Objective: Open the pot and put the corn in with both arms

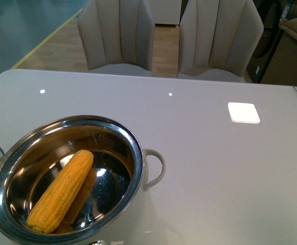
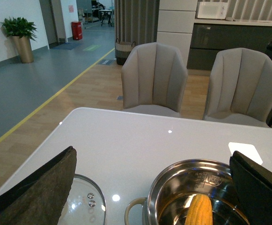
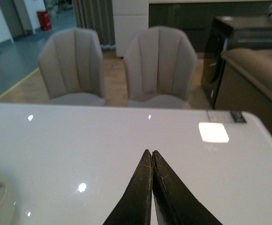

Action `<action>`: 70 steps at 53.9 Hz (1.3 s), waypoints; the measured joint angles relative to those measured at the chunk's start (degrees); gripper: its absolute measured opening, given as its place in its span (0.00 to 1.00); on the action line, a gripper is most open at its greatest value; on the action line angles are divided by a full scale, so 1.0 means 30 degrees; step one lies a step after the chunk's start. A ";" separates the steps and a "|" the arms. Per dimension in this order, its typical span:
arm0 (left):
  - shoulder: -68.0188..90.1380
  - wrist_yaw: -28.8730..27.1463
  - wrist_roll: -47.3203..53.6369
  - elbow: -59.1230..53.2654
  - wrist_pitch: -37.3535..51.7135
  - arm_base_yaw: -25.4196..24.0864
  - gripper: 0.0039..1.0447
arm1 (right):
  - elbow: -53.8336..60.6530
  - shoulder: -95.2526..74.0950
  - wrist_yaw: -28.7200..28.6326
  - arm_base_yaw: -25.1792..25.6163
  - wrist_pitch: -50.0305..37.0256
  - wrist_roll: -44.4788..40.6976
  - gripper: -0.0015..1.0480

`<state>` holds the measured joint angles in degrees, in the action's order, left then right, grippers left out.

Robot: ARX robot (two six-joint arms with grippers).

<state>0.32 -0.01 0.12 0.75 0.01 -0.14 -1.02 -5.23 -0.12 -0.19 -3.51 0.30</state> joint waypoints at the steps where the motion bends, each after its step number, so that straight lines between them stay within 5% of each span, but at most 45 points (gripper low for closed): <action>1: 0.0000 0.0000 0.0000 0.0000 0.0000 0.0000 0.93 | 0.0000 0.0743 0.0087 0.0000 0.0758 0.0000 0.02; 28: 0.0000 0.0000 0.0000 0.0000 0.0000 0.0000 0.93 | 0.0000 0.1625 0.0073 0.0000 0.1144 -0.0007 0.02; 40: 0.0000 0.0000 0.0000 0.0000 0.0000 0.0000 0.93 | 0.0000 0.1625 0.0073 0.0000 0.1144 -0.0029 0.45; 57: 0.0000 0.0000 0.0000 0.0000 0.0000 0.0000 0.93 | 0.0000 0.1625 0.0073 0.0000 0.1144 -0.0022 0.92; 70: 0.0000 0.0000 0.0000 0.0000 0.0000 0.0000 0.93 | 0.0000 0.1625 0.0073 0.0000 0.1144 -0.0029 0.91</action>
<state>0.32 -0.01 0.12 0.75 0.01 -0.14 -1.02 -0.36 0.10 -0.19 -0.08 0.21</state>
